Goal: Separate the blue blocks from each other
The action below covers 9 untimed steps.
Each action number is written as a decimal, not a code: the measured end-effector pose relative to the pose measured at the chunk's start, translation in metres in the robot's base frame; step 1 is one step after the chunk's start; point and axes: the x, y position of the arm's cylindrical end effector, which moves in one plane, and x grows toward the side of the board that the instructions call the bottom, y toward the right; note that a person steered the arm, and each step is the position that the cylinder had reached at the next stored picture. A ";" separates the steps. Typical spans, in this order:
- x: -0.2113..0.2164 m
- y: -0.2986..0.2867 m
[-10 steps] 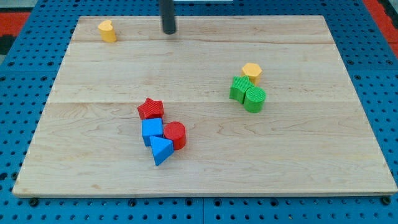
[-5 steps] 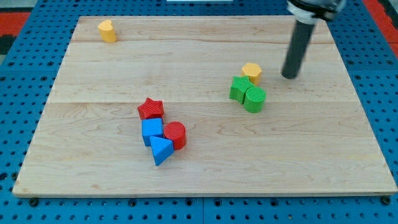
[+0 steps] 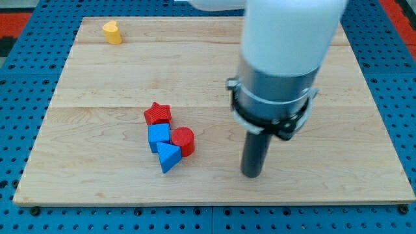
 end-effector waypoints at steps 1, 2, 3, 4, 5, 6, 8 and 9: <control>0.033 -0.008; 0.038 -0.005; 0.038 -0.023; 0.038 -0.077; 0.033 -0.103; 0.007 -0.129; -0.015 -0.157; -0.039 -0.146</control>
